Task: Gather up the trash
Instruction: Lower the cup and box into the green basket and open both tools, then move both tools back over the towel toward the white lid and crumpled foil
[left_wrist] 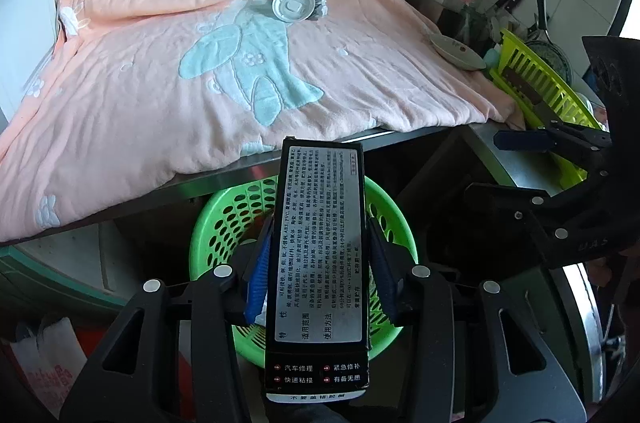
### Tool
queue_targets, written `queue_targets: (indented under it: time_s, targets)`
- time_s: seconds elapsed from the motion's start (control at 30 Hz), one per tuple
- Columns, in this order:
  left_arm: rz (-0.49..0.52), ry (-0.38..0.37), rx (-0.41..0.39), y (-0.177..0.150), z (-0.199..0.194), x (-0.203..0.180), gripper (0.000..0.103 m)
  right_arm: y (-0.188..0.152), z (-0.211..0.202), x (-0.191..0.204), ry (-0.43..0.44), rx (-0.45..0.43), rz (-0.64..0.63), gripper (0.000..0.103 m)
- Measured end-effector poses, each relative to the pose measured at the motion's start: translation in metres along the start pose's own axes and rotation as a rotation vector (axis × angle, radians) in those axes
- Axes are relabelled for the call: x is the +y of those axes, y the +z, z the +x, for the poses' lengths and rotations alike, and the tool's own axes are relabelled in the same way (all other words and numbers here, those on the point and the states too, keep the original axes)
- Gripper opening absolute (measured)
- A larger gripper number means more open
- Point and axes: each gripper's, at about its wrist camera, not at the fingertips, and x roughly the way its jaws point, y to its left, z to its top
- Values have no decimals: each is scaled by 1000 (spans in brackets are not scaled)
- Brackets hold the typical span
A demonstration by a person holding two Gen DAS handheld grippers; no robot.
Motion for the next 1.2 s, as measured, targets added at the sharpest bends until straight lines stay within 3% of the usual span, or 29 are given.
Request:
queue_targets:
  time_s: [0.53, 0.63, 0.9, 1.2]
  targets:
    - [-23, 29, -17, 11, -1, 6, 71, 11, 6, -8, 11, -2, 6, 87]
    - [-33, 40, -28, 19, -4, 11, 72, 18, 8, -12, 10, -3, 7, 87]
    - [-66, 74, -57, 43, -7, 35, 76, 52, 19, -29, 13, -13, 16, 87]
    - [-99, 95, -58, 65, 2, 61, 78, 115, 41, -57, -5, -30, 32, 87]
